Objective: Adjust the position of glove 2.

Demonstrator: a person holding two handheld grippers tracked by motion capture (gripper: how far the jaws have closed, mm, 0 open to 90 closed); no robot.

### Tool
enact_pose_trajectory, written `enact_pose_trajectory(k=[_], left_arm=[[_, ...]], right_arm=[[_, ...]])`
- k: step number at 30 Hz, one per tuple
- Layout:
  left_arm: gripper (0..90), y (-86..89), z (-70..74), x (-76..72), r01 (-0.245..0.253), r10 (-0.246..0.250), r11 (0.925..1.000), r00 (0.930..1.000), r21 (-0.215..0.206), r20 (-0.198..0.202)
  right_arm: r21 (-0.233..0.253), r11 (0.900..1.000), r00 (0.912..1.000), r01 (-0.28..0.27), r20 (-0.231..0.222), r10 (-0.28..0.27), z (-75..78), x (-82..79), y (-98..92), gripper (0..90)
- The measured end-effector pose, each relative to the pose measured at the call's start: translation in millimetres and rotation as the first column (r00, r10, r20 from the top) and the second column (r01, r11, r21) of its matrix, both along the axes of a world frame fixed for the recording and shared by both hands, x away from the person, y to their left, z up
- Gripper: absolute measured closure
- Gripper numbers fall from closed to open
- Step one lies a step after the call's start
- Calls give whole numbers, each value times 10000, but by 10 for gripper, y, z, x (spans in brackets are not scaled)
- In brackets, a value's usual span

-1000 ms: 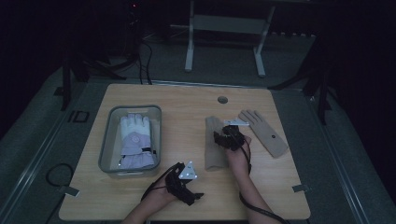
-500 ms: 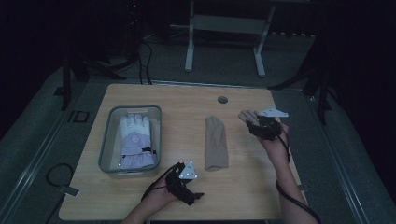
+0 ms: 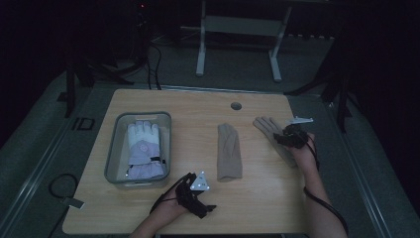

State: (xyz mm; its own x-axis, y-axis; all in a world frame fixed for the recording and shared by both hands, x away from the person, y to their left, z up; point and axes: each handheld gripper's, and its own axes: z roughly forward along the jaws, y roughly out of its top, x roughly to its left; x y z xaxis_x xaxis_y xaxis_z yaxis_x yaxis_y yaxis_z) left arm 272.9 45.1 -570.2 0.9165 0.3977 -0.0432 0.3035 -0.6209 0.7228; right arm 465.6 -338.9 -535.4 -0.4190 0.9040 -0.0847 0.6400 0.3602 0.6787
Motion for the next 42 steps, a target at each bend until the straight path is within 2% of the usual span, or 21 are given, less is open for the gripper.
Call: enact_pose_trajectory(k=[1, 3, 6, 7, 8, 11, 13, 15, 18, 21, 24, 25, 26, 28, 29, 31, 32, 34, 36, 40, 42], left_arm=[[60, 1, 0, 0, 7, -7, 10000, 10000, -1, 1], [59, 3, -1, 0, 16, -16, 10000, 10000, -8, 9], [59, 4, -2, -3, 17, -17, 10000, 10000, -5, 22], [59, 3, -2, -4, 20, -20, 10000, 10000, 1, 25], [59, 3, -2, -4, 29, -29, 10000, 10000, 7, 31], [58, 1, 1, -3, 28, -28, 10000, 10000, 21, 13], [59, 1, 0, -3, 18, -18, 10000, 10000, 18, 20], [59, 1, 1, 0, 15, -15, 10000, 10000, 13, -3], [59, 0, 2, 0, 7, -7, 10000, 10000, 29, 12], [59, -3, 2, -4, 5, -5, 10000, 10000, 43, 3], [59, -4, 2, -5, -9, 9, 10000, 10000, 39, 0], [59, -5, 1, -4, -38, 38, 10000, 10000, 16, -5], [58, -3, 3, -2, -53, 53, 10000, 10000, 35, -14], [59, -5, 1, 0, -76, 76, 10000, 10000, 19, -5], [58, -6, 2, 2, -52, 52, 10000, 10000, 68, 11], [58, -12, 5, 1, -29, 29, 10000, 10000, 92, 33], [58, -13, 6, 0, -21, 21, 10000, 10000, 83, 27], [58, -13, 7, 1, -23, 23, 10000, 10000, 87, 40], [58, -13, 10, 1, -29, 28, 10000, 10000, 81, 39], [58, -17, 6, -2, 3, -4, 9999, 10000, 171, 34], [53, -22, 4, -4, 1, -3, 9998, 10000, 200, 75]], right_arm=[[-12, 10000, 9999, -10, -139, 10, -47, 16, -11, 489], [829, 9965, 9992, -71, -382, 103, -92, 27, -67, 530], [1242, 9921, 9992, -179, -343, 223, -114, 6, -98, 633], [1363, 9905, 9991, -164, -356, 215, -115, -6, -99, 705], [1459, 9892, 9991, -146, -382, 203, -110, -23, -95, 760], [1265, 9915, 9994, 306, -184, -285, -76, -96, -18, 803], [1310, 9885, 9972, 751, -54, -751, -41, -169, 32, 809], [1659, 9779, 9915, 1271, 54, -1298, 1, -258, 60, 810], [1838, 9671, 9829, 1758, 216, -1828, 77, -401, 92, 812], [1717, 9630, 9746, 2076, 481, -2187, 168, -533, 123, 812], [1550, 9556, 9612, 2506, 782, -2647, 264, -666, 164, 812], [1609, 9504, 9563, 2661, 801, -2813, 292, -711, 180, 812], [1446, 9530, 9565, 2664, 823, -2799, 309, -753, 204, 812], [1358, 9532, 9556, 2703, 825, -2827, 313, -798, 226, 812], [1322, 9509, 9532, 2798, 799, -2916, 315, -871, 252, 812], [1592, 9405, 9476, 3002, 635, -3132, 313, -949, 263, 812], [1497, 9421, 9469, 3000, 729, -3131, 311, -992, 283, 812], [1635, 9351, 9409, 3144, 771, -3298, 310, -1031, 294, 811], [1740, 9254, 9313, 3367, 835, -3545, 302, -1054, 297, 810], [1665, 9217, 9265, 3505, 825, -3672, 217, -1059, 313, 806], [1662, 9152, 9202, 3672, 781, -3835, 168, -1040, 293, 804]])
